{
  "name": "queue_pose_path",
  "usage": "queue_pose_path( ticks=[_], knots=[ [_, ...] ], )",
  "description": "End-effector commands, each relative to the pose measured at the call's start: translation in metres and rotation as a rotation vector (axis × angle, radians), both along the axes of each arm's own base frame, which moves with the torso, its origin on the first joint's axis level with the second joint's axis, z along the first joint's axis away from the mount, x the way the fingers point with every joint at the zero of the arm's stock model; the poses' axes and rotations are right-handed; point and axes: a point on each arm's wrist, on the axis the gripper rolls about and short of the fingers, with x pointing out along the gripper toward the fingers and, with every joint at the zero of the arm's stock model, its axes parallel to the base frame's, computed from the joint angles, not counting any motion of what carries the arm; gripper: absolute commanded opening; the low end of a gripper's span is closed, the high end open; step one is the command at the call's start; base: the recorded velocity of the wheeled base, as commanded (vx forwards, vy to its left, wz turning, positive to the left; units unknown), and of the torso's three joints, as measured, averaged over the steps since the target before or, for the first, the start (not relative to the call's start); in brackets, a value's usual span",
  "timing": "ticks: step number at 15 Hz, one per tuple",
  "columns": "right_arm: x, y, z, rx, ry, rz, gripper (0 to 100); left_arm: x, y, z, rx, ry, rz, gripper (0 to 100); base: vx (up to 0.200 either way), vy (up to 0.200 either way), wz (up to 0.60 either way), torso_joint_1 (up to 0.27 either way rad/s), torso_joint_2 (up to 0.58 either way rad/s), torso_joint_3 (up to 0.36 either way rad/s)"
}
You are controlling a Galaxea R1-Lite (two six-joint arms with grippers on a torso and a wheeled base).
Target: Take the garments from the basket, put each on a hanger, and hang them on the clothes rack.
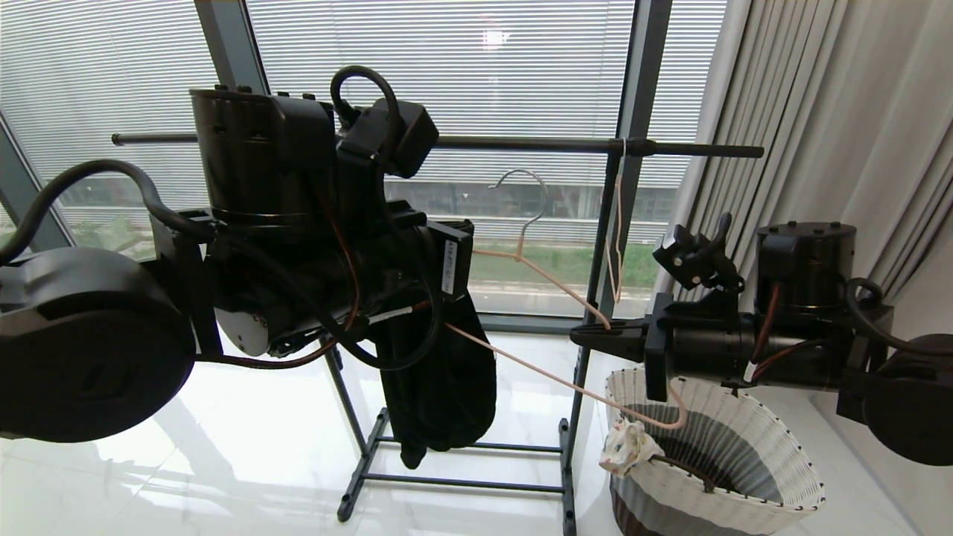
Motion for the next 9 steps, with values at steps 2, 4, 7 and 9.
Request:
queue_pose_path(
  ticks=[2,4,7,9],
  knots=[
    [0.009,0.007,-0.006,-0.007,0.015,0.003,0,-0.007,-0.010,0.004,-0.010,-0.009,-0.038,0,0.000,0.000,0.00,0.000,0.00,0.000],
    [0.015,0.011,-0.006,-0.004,0.010,0.002,0,-0.008,-0.010,0.005,-0.021,-0.006,-0.039,0,0.000,0.000,0.00,0.000,0.00,0.000],
    [0.018,0.014,-0.005,-0.002,0.006,0.002,0,-0.011,-0.009,0.009,-0.030,-0.016,-0.040,0,0.000,0.000,0.00,0.000,0.00,0.000],
    [0.017,0.017,-0.006,-0.001,0.008,0.010,0,-0.017,-0.013,0.011,-0.034,-0.020,-0.062,0,0.000,0.000,0.00,0.000,0.00,0.000]
  ],
)
